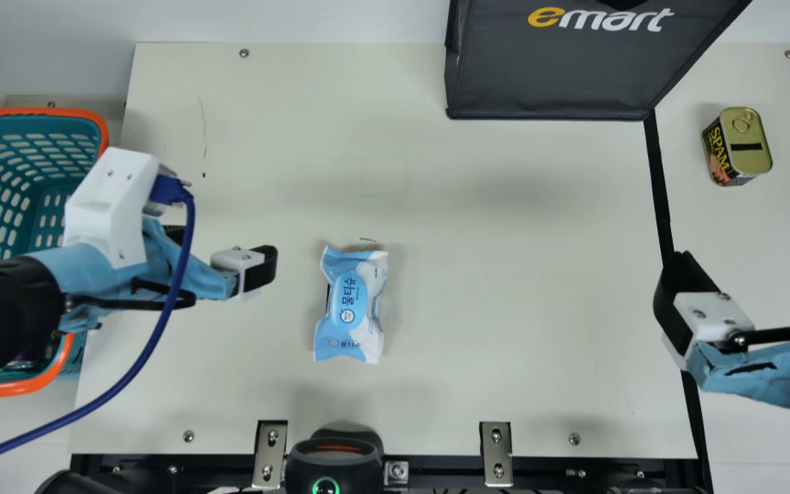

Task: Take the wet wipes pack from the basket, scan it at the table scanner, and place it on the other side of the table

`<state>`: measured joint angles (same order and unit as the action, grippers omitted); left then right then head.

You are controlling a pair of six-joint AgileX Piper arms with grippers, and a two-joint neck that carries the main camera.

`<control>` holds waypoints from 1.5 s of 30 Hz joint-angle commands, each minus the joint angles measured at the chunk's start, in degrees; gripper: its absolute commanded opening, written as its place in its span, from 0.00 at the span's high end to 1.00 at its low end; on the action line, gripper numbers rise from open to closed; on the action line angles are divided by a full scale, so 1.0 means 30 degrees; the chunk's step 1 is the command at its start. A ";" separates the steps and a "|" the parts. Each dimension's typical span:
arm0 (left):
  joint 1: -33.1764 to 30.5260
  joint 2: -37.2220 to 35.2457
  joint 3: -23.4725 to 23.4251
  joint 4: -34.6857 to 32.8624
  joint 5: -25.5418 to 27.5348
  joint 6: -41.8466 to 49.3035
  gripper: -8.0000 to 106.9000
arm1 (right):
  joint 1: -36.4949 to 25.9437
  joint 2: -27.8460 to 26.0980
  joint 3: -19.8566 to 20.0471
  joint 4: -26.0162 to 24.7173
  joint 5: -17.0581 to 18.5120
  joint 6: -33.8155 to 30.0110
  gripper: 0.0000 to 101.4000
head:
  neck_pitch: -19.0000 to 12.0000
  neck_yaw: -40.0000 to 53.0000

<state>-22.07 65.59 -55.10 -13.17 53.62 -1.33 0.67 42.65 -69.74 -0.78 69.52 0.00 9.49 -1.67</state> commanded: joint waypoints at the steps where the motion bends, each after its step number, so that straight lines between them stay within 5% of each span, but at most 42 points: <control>1: -0.1247 0.0205 -0.0199 0.0756 -0.0111 -0.1468 0.15 | 0.0000 0.0000 0.0000 0.0000 0.0000 0.0000 0.06 | -0.0524 0.0030; 17: -0.8086 0.3019 -0.2488 0.5915 0.0668 -1.0817 0.15 | 0.0000 0.0000 0.0000 0.0000 -0.0002 0.0000 0.06 | -0.0524 0.0030; 32: -1.1288 0.5383 -0.4046 0.7314 0.2622 -1.5486 1.00 | 0.0000 0.0000 0.0000 0.0000 -0.0002 0.0000 0.06 | -0.0524 0.0030; 45: -1.2025 0.7220 -0.4617 0.7443 0.3583 -1.7533 1.00 | 0.0000 0.0000 0.0000 0.0000 0.0019 0.0000 0.06 | -0.0524 0.0030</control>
<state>-58.16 86.99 -68.83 9.35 64.20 -53.80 0.67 42.65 -69.74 -0.78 69.57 0.00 9.49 -1.67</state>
